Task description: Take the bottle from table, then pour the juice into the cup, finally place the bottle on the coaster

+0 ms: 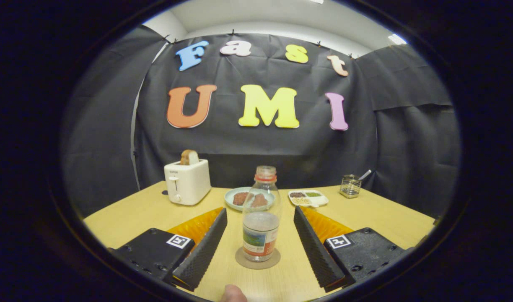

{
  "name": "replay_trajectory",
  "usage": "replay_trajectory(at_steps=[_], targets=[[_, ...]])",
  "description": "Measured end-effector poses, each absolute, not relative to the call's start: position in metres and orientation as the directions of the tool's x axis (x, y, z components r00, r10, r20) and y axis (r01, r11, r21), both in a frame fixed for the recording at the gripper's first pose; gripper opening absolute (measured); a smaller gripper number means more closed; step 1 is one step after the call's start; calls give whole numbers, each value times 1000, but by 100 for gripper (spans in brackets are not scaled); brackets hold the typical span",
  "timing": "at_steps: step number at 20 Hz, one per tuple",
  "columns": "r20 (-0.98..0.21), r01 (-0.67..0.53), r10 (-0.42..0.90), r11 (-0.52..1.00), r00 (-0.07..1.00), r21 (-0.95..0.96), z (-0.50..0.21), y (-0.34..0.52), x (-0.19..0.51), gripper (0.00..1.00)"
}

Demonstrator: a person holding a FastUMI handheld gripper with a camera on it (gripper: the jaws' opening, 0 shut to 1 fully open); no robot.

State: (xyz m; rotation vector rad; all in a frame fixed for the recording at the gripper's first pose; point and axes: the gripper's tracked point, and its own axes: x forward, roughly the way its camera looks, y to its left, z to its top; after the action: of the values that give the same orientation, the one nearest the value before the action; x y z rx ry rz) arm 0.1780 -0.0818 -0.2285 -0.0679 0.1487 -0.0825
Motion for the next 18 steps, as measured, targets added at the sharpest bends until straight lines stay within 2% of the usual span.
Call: replay_trajectory(at_steps=[4,6,10,18], targets=[[-11,73,-73,997,997,-24,-127,-68,125,100],[9,40,-40,999,999,0,-87,-58,101,100],[55,80,-81,997,995,19,-11,-65,53,100],[25,31,-31,999,999,21,31,-46,-14,100]])
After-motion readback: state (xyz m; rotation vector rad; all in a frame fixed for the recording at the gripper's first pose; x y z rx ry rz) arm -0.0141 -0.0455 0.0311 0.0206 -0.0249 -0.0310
